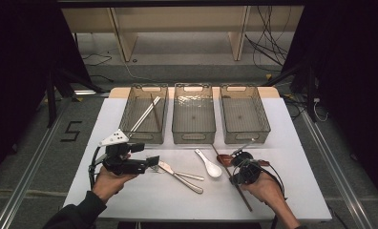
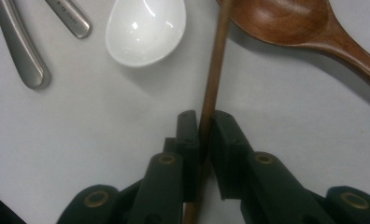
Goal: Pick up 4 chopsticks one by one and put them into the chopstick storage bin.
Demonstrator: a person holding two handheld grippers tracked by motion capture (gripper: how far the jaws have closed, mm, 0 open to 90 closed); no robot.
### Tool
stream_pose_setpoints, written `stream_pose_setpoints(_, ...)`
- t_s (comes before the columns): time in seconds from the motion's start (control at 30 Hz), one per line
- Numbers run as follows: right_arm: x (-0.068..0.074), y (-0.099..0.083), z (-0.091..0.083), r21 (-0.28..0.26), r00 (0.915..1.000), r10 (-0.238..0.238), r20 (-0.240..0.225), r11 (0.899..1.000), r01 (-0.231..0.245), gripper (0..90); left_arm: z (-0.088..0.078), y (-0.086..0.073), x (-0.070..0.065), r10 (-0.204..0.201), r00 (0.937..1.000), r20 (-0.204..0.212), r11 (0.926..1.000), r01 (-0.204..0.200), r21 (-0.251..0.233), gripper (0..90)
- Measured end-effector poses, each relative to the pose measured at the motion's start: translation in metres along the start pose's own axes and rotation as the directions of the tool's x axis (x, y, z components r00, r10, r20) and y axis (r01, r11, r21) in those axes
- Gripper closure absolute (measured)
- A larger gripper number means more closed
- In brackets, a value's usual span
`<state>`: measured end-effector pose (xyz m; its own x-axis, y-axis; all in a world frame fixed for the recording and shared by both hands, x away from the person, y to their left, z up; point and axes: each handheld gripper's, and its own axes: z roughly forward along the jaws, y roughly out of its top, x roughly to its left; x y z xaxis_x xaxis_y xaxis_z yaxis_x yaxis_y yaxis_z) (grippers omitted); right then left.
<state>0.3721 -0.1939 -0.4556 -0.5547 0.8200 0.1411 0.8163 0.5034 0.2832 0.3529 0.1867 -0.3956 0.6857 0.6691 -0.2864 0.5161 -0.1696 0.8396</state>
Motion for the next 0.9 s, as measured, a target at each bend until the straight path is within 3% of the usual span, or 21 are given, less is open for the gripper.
stream_pose_setpoints(0.2,0.004,0.0,-0.002,-0.007,0.9999,-0.017,-0.002,1.0,0.017,85.2,0.002,0.0,-0.001,0.003,0.9999,0.011,0.9999,-0.003,0.01,15.7)
stream_pose_setpoints(0.4,0.007,0.001,-0.012,-0.062,0.9991,-0.042,-0.003,0.997,0.042,85.5,0.003,0.0,-0.001,0.002,0.9999,0.011,0.9999,-0.002,0.013,15.7)
stream_pose_setpoints(0.63,0.016,0.003,-0.026,-0.181,0.9971,-0.075,-0.01,0.981,0.072,85.5,0.008,-0.001,0.0,-0.02,0.9995,0.024,0.9996,0.019,0.018,15.9)
stream_pose_setpoints(0.73,0.021,0.005,-0.028,-0.209,0.9959,-0.09,-0.014,0.974,0.085,85.5,0.011,-0.001,-0.002,-0.016,0.9994,0.03,0.9994,0.015,0.032,16.0)
stream_pose_setpoints(0.9,0.032,0.007,-0.03,-0.239,0.9929,-0.117,-0.016,0.965,0.11,85.4,0.017,-0.001,-0.004,-0.048,0.9976,0.05,0.998,0.046,0.042,16.3)
